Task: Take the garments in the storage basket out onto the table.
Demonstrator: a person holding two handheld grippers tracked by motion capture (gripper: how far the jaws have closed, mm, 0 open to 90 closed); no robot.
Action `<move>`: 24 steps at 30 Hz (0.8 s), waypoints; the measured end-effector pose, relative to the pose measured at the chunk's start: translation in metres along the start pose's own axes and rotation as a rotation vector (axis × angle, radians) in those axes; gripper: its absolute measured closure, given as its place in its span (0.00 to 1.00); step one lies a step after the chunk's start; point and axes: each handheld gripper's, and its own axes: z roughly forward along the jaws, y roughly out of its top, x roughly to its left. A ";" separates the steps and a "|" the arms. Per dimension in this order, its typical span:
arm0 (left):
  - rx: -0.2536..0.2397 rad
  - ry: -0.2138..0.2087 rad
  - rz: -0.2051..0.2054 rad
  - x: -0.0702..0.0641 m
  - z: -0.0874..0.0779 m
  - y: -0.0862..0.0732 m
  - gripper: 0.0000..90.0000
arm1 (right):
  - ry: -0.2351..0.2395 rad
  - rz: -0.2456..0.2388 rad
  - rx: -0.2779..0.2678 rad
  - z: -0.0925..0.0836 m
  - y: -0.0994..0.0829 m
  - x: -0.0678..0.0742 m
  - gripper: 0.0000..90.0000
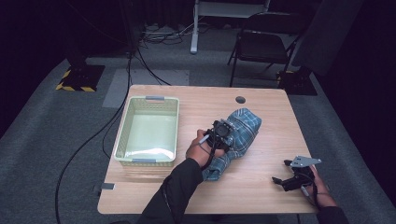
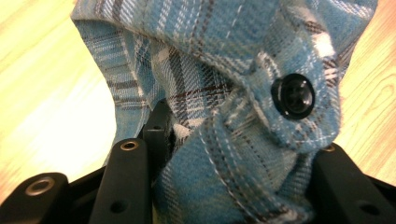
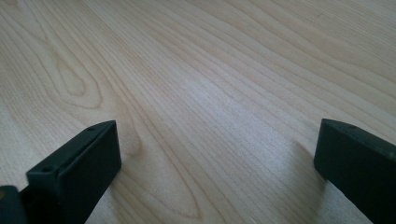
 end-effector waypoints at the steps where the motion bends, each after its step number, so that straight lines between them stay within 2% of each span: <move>1: 0.002 -0.003 -0.001 0.000 0.001 0.000 0.59 | 0.000 0.000 0.000 0.000 0.000 0.000 0.01; 8: 0.016 -0.010 -0.013 -0.002 0.010 0.001 0.58 | 0.000 0.000 0.000 0.000 0.000 0.000 0.01; 18: 0.018 -0.023 -0.052 0.005 0.021 -0.004 0.55 | 0.000 0.000 0.000 0.000 0.000 0.000 0.01; 24: 0.011 -0.027 -0.050 0.006 0.023 -0.005 0.53 | 0.000 0.000 0.000 0.000 0.000 0.000 0.01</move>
